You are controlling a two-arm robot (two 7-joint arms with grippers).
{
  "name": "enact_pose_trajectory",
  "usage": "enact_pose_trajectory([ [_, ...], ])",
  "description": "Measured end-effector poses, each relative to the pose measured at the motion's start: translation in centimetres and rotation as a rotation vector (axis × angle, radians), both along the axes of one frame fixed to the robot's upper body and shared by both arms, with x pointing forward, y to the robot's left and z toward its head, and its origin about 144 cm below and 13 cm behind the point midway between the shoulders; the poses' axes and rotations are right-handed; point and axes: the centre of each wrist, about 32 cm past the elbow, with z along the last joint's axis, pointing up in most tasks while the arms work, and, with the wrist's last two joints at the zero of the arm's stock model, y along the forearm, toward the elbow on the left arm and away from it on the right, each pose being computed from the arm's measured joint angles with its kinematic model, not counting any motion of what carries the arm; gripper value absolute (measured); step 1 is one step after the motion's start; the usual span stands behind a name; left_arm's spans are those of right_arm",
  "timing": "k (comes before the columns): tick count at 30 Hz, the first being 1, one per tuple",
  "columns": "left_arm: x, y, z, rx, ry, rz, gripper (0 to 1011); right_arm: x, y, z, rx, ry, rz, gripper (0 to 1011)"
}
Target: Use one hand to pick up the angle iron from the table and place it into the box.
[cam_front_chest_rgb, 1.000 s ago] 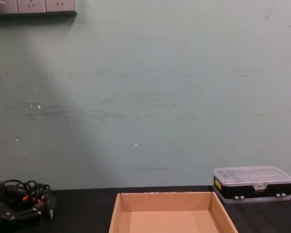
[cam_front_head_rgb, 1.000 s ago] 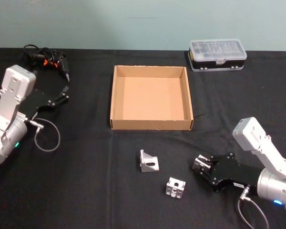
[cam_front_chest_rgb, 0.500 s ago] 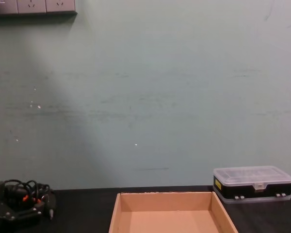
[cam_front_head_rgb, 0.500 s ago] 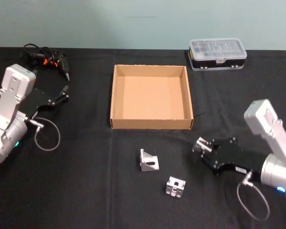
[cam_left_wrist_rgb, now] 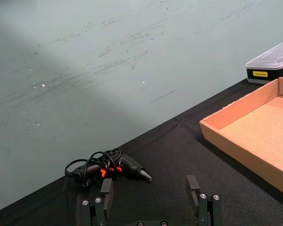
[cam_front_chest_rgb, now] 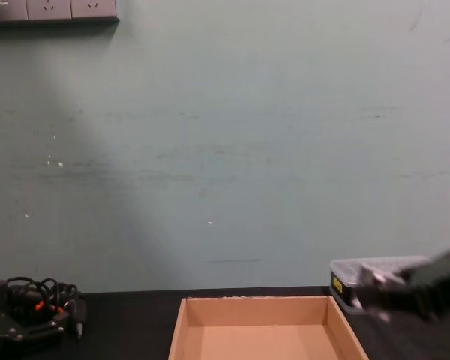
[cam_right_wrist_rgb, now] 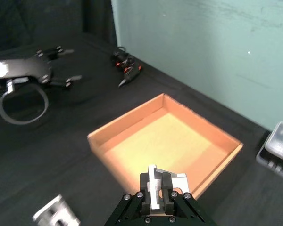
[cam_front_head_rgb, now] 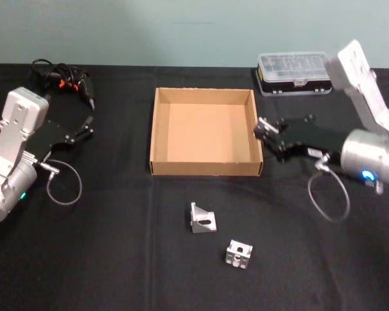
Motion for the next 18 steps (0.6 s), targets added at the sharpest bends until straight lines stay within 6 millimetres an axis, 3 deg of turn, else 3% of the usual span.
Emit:
enact_pose_trajectory([
  [8,0.0,0.0,0.0,0.000,0.000,0.000,1011,4.3,2.9,1.4,-0.027,0.035,-0.009,161],
  [18,0.0,0.0,0.0,0.000,0.000,0.000,1011,8.1,7.1,1.0,-0.081,0.075,-0.022,161],
])
